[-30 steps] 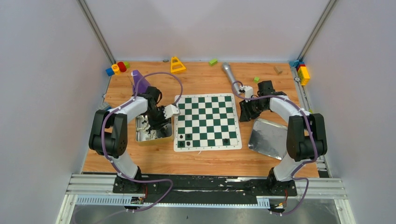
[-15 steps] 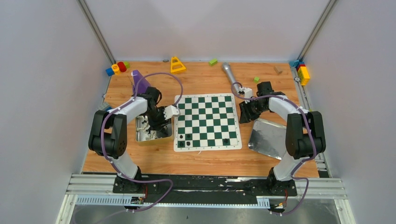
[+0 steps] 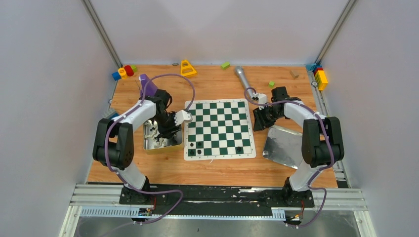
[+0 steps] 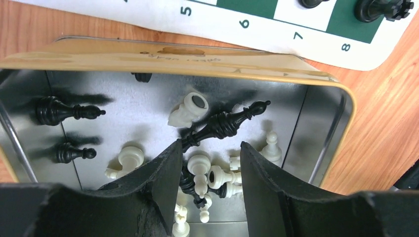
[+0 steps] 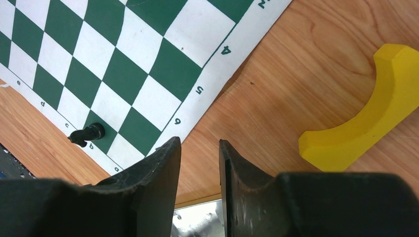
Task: Set up the chess pieces on the board
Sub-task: Pick up the chess piece from the storage box, then place the chess piece on the chessboard.
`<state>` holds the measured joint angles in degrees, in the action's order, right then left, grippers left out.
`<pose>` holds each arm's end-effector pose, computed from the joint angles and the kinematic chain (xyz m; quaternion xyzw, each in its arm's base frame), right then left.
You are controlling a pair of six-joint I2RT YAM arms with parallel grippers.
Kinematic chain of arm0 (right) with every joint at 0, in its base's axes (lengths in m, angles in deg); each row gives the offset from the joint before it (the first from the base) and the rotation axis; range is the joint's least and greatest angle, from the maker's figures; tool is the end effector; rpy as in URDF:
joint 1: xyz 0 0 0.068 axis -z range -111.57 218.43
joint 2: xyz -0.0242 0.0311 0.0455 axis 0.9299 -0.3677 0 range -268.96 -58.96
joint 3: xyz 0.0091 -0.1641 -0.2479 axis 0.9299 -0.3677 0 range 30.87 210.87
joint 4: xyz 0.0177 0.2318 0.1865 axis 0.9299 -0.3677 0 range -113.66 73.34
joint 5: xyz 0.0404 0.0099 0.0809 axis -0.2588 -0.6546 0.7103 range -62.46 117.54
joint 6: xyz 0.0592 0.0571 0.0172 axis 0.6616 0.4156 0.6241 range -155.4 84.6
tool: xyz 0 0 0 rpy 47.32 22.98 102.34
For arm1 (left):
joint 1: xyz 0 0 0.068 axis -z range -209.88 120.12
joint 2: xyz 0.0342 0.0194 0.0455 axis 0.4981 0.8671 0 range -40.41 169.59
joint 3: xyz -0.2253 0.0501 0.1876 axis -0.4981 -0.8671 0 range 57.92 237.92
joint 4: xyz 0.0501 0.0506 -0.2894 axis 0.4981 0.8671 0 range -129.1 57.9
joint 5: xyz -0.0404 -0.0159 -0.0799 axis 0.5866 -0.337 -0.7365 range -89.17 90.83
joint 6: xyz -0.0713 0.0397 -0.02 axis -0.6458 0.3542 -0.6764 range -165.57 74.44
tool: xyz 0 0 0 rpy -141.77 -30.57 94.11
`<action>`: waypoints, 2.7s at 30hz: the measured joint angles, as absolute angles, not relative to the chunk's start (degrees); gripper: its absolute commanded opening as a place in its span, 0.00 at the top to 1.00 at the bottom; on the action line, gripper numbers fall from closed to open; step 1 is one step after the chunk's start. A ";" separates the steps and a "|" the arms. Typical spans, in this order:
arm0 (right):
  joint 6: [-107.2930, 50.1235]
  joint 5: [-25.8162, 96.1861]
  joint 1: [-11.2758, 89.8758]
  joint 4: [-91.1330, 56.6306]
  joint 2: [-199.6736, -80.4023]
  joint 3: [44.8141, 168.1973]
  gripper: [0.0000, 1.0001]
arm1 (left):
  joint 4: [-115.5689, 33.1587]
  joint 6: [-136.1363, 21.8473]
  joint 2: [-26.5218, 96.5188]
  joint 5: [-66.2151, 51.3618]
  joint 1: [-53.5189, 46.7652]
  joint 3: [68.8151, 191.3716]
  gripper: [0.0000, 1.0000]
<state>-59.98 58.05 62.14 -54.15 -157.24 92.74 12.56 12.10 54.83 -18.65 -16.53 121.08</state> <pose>0.3576 0.0770 0.1476 -0.2897 0.9110 0.2357 0.1747 0.3196 -0.1011 0.1592 0.5791 0.7958 -0.1362 0.1135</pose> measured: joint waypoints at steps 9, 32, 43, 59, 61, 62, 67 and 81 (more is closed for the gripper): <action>-60.02 58.02 62.14 -54.20 -157.43 92.76 0.65 | 12.43 12.96 55.18 -19.15 -15.70 121.08 0.47; -60.20 57.63 62.14 -55.35 -159.09 92.91 0.65 | 8.97 13.39 58.31 -18.06 -16.40 119.92 0.76; -60.20 57.65 62.14 -55.51 -159.09 93.17 0.66 | 11.42 12.76 58.31 -18.72 -18.72 121.87 0.79; -59.56 67.36 62.14 -60.18 -159.03 104.41 0.66 | 16.99 3.25 56.06 -33.86 -20.23 134.78 0.83; -58.95 71.07 62.14 -60.56 -159.03 107.53 0.66 | 17.28 0.24 55.93 -38.54 -20.23 137.98 0.82; -58.47 73.13 62.14 -60.60 -159.03 109.06 0.66 | 17.37 -1.29 55.95 -41.01 -20.23 139.44 0.81; -56.57 80.12 62.06 -60.49 -159.05 113.48 0.66 | 16.40 -9.51 59.66 -53.56 -18.39 147.53 0.81; -55.52 76.36 61.82 -59.62 -158.75 107.27 0.67 | 1.54 -39.37 82.90 -58.69 -3.57 152.99 0.74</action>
